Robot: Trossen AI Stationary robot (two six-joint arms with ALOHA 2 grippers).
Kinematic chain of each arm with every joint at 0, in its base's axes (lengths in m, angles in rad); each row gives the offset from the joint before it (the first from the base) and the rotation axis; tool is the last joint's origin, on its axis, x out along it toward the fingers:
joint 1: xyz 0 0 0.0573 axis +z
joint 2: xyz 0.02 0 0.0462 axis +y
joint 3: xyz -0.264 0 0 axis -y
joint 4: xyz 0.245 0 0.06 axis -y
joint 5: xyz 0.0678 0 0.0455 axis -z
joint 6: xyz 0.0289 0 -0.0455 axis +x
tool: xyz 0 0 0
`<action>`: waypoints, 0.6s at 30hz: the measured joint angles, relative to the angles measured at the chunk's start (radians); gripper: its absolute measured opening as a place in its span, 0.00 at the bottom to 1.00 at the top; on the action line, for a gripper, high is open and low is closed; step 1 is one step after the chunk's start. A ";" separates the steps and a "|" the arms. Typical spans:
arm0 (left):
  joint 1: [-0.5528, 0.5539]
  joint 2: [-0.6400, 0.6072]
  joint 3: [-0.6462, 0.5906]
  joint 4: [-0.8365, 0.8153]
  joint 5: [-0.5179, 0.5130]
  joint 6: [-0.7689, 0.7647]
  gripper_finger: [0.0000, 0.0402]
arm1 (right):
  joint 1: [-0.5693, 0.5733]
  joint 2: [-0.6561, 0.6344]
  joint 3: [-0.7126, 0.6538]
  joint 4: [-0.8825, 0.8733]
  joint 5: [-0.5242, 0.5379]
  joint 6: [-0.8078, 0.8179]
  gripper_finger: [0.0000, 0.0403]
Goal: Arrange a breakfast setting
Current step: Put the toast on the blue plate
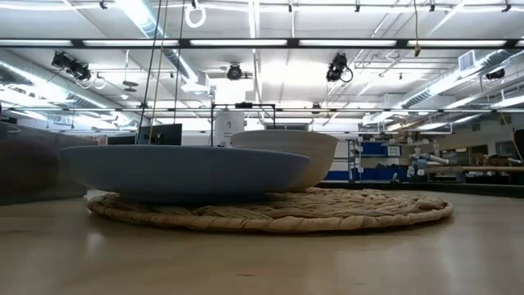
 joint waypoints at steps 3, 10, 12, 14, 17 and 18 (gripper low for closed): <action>0.000 0.000 0.000 0.001 0.000 0.000 0.52 | 0.037 0.002 0.002 0.057 -0.004 0.098 0.62; 0.000 0.000 0.000 0.003 0.000 0.027 0.52 | 0.095 0.113 0.001 0.061 -0.010 0.254 0.61; 0.000 0.000 0.000 0.003 0.000 0.027 0.52 | 0.115 0.146 0.001 0.065 0.006 0.281 0.60; 0.000 0.000 0.000 0.003 0.000 0.027 0.52 | 0.126 0.178 0.000 0.085 0.045 0.285 0.59; 0.000 0.000 0.000 0.003 0.000 0.027 0.52 | 0.130 0.222 0.000 0.123 0.070 0.282 0.57; 0.000 0.000 0.000 0.003 0.000 0.028 0.52 | 0.130 0.235 0.000 0.138 0.070 0.281 0.56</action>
